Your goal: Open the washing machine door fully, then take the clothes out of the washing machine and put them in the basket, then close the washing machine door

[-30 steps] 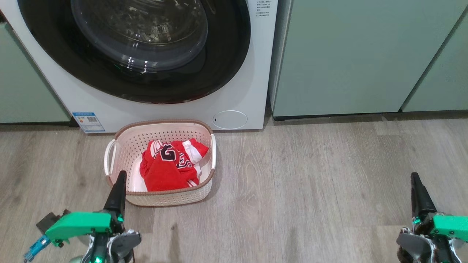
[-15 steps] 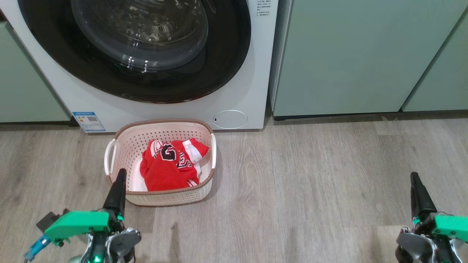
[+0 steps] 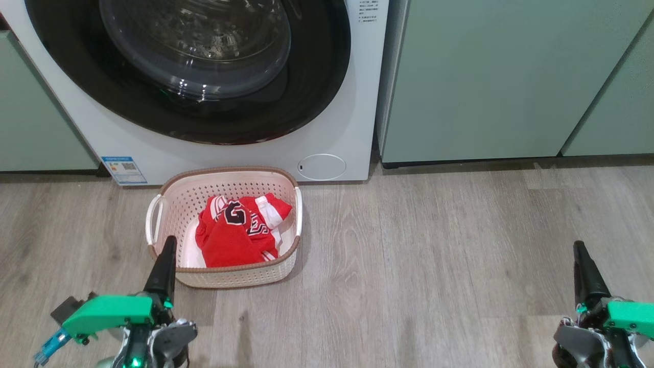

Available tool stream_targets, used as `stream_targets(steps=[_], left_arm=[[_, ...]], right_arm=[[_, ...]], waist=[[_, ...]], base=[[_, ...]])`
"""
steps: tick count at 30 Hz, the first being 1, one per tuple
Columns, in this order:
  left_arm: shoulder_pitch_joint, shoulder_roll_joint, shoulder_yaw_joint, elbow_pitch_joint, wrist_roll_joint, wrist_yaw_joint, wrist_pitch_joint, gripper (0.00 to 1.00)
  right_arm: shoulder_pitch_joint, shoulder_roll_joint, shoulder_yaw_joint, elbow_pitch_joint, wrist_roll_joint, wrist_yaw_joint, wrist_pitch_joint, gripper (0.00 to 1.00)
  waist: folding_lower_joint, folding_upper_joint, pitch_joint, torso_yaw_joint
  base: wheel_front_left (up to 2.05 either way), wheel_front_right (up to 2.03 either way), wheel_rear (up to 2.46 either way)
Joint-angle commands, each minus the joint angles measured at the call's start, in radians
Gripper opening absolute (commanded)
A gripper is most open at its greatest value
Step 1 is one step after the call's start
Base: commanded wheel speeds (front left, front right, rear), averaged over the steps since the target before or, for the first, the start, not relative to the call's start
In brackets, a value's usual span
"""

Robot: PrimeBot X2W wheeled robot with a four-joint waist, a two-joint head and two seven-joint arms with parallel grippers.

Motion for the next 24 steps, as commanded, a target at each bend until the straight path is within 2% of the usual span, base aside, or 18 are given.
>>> stream_targets(steps=[1, 24], left_arm=[[-0.055, 0.005, 0.032, -0.036, -0.005, 0.001, 0.006, 0.00], [-0.055, 0.005, 0.032, -0.036, -0.005, 0.001, 0.006, 0.00]], right_arm=[[-0.046, -0.006, 0.024, -0.042, 0.006, -0.001, 0.006, 0.00], [-0.046, -0.006, 0.024, -0.042, 0.006, -0.001, 0.006, 0.00]], waist=[[0.0000, 0.0000, 0.000, 0.000], [0.0000, 0.0000, 0.000, 0.000]], base=[[0.00, 0.00, 0.00], [0.00, 0.00, 0.00]])
